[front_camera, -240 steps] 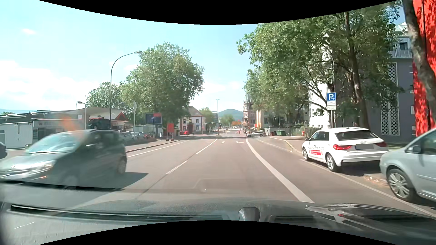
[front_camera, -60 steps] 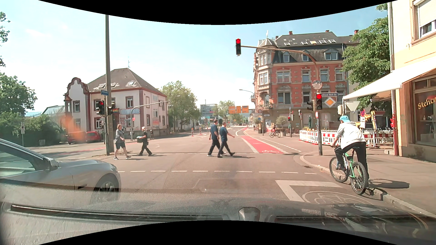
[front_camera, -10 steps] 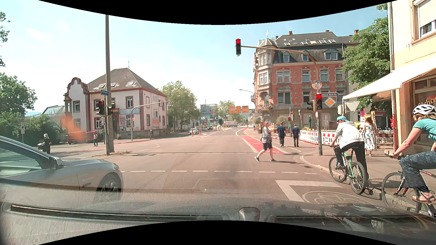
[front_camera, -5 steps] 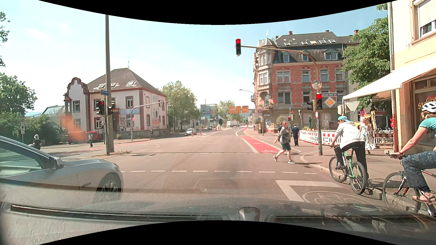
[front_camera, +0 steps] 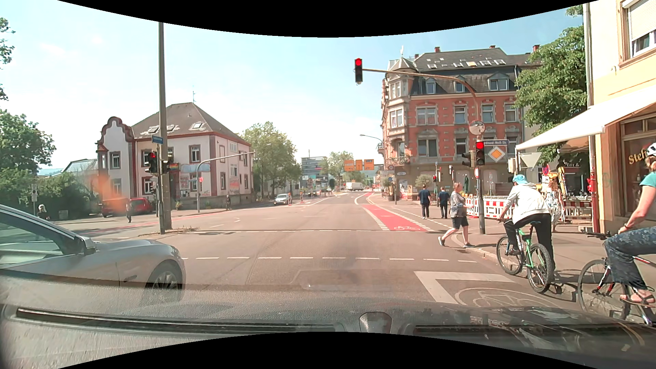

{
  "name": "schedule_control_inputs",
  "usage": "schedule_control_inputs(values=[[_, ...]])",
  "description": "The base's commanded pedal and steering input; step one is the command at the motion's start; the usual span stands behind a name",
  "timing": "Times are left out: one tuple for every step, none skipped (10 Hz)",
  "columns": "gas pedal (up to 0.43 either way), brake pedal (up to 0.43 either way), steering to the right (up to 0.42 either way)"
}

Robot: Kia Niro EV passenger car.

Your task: Follow the waypoints while adhering to traffic rules and regulations

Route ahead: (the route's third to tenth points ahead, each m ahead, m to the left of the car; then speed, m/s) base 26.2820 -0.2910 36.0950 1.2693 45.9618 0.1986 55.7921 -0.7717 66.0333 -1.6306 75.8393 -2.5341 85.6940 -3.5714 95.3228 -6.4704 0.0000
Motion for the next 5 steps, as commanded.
schedule_control_inputs(values=[[0.000,0.287,0.008],[0.000,0.287,0.008],[0.000,0.287,0.008],[0.000,0.287,0.008],[0.000,0.287,0.008]])
